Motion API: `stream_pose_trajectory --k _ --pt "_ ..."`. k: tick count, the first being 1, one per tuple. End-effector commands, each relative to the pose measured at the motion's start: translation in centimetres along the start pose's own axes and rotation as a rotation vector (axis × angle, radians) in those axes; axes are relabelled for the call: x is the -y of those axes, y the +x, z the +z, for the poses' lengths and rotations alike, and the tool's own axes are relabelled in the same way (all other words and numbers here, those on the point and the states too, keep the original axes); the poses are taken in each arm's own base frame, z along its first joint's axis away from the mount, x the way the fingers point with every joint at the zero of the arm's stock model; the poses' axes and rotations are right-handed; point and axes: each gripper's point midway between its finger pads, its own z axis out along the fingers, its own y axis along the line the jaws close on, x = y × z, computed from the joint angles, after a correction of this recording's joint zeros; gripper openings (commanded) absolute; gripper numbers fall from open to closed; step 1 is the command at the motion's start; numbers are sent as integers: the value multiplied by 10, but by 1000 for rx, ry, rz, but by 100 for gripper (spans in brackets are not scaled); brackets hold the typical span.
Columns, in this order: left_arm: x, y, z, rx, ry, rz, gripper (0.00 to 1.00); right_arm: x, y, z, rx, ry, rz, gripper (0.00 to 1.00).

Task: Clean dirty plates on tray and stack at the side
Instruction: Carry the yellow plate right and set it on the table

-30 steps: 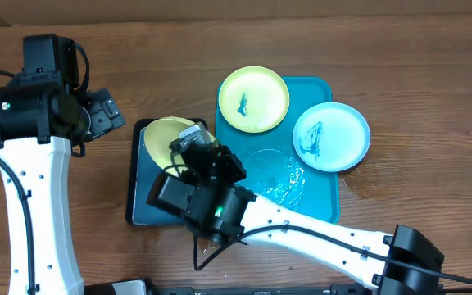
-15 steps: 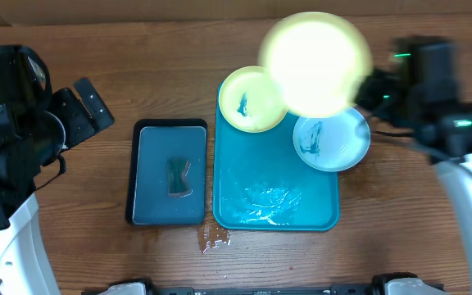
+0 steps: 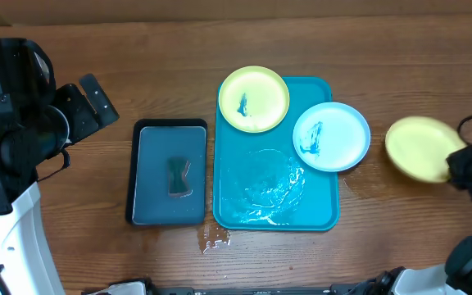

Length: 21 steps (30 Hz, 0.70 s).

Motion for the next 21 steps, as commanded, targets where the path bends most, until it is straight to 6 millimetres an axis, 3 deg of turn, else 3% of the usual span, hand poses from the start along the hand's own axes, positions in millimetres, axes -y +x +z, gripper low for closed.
stream_pose_trajectory --k 1,4,7,11,15,16,19,21 --pt "0 -1 -2 4 10 11 100 5 20 22 -2 57 -59 4" --pt "1 -1 -2 4 10 11 100 0 47 40 4 144 -171 4" --pt "0 -1 -2 3 10 11 100 -12 60 42 28 176 -240 11" --pt "1 -1 -1 1 9 11 100 -45 79 34 52 155 -363 48" --pt "1 0 -1 0 10 14 100 -76 80 7 70 51 -402 63" --pt "1 -1 -1 0 10 13 100 -84 82 3 61 11 -433 63" --pt "1 -1 -1 0 11 12 100 -137 102 -21 1 -273 -624 63" --pt "3 0 -1 -5 21 6 100 -154 110 -25 -19 -377 -672 59"
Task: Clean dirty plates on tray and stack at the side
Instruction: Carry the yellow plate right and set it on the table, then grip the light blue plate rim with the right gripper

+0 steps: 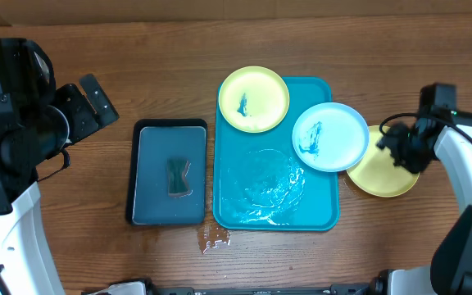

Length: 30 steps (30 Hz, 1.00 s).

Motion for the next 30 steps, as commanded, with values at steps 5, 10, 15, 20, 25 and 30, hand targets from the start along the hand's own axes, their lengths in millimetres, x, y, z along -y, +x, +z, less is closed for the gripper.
stream_pose_trajectory --k 5,10,15,20,25,30 --pt "6 3 -1 -18 38 6 100 -47 -5 9 41 -197 -181 56" --pt "5 4 -1 -22 35 6 100 -48 7 44 -13 -177 -204 23" --pt "4 8 -1 -37 28 6 100 -52 4 19 -11 -171 -199 4" --pt "4 8 -1 -37 29 5 100 -67 -1 -20 52 -206 -230 4" --pt "4 8 -1 -37 29 6 100 -80 42 -20 -49 -172 -318 4" --pt "4 8 -1 -37 29 6 100 -76 74 -14 -60 15 -367 5"
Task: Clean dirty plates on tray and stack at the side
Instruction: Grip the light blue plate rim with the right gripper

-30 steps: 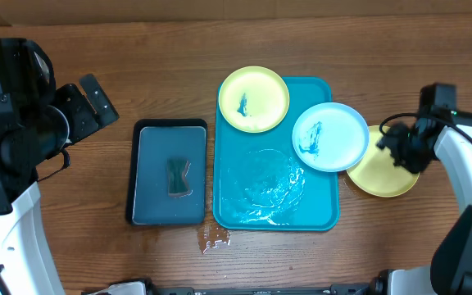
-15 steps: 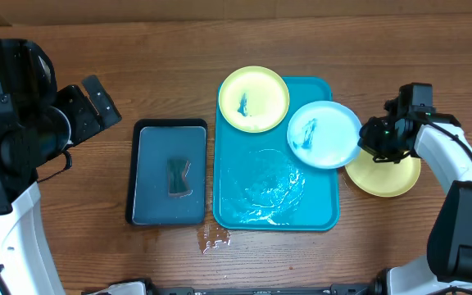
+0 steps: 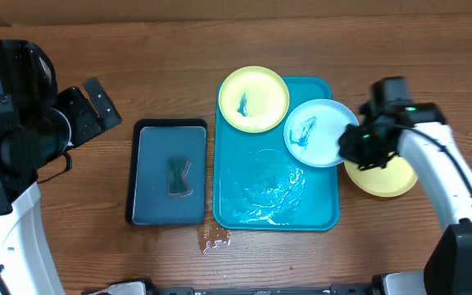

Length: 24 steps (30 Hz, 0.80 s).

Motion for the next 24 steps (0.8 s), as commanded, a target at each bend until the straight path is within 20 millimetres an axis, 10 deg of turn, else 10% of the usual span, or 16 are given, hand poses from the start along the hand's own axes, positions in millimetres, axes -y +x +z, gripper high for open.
stream_pose_trajectory --k 1,3,6,20,24 --pt "1 -1 -1 0 10 6 100 13 -19 -6 132 170 29 22" --pt "1 -1 -1 0 10 6 100 23 -44 -13 248 224 50 54" --pt "1 -1 -1 0 10 6 100 22 -74 -20 358 194 42 57" --pt "1 0 -1 0 10 31 100 51 -81 46 219 269 47 40" --pt "1 0 -1 0 10 52 100 60 -73 46 183 285 85 7"
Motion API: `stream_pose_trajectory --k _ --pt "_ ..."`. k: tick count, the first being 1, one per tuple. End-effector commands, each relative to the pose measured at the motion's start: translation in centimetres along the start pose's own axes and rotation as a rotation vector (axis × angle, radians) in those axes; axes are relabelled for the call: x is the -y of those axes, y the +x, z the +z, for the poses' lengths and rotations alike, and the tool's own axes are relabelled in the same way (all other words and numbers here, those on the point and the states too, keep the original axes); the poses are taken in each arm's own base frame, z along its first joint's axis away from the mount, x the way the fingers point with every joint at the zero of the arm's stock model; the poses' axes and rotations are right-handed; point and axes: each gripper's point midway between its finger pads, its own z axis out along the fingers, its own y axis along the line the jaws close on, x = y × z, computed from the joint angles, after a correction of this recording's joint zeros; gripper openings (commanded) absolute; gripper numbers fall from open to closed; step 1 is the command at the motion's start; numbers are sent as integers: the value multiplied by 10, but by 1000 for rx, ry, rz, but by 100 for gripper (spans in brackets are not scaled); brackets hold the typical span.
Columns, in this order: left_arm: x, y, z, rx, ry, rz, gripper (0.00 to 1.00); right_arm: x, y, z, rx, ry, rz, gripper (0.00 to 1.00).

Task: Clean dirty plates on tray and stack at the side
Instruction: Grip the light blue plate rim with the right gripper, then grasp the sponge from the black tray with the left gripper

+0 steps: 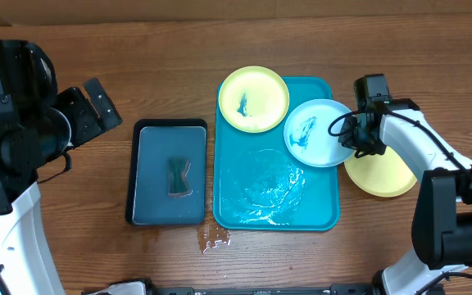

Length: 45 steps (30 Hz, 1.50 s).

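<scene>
A blue tray (244, 201) with streaks of water holds two dirty plates: a yellow one (253, 98) at its far left corner and a pale blue one (314, 135) overhanging its right edge, both with blue smears. A clean yellow plate (388, 176) lies on the table to the right of the tray. My right gripper (353, 135) is at the pale blue plate's right rim; its jaws are too dark to read. My left gripper (97, 102) hangs open at the far left, away from everything.
A dark tray (142, 176) with a greenish sponge (179, 176) in it sits left of the blue tray. A small puddle (214, 239) lies on the wood table at the blue tray's front left corner.
My right wrist has swung left and now sits behind the pale blue plate's right rim, with the gripper still at that rim. The plates and the left arm are where they were.
My right gripper first held the clean yellow plate off to the far right. Then that plate lay on the table beside the tray, gripper still on it. Later the gripper was at the pale blue plate's rim and that plate had shifted slightly left, where it remains.
</scene>
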Motion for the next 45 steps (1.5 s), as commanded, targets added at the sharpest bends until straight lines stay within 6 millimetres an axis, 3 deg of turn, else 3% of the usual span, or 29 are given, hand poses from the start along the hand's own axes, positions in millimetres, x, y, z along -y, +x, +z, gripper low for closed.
stream_pose_trajectory --k 1,7,13,18,21,24,26,30,38,45 --pt "1 0 -1 0 10 32 100 10 -4 -6 4 18 31 4" --pt "4 1 -1 -6 25 57 100 11 32 -18 -145 -13 34 4" --pt "25 10 -3 -50 153 181 100 -25 86 -43 -329 -155 -77 4" --pt "25 27 17 -144 156 189 100 -64 126 -29 -324 -161 -215 4" --pt "20 47 39 -245 119 199 100 -73 128 -17 -259 -130 -187 4" --pt "9 69 70 -348 47 177 99 -66 114 -7 -162 -53 -125 4" --pt "7 93 105 -434 32 187 92 -63 106 -4 -120 -31 -90 4" --pt "3 127 153 -504 12 217 88 -62 106 -4 -122 -30 -88 4" --pt "-5 161 225 -472 -44 283 67 -60 108 -4 -132 -24 -89 4" --pt "-4 191 276 -599 -83 319 47 -60 108 -4 -133 -25 -89 4"
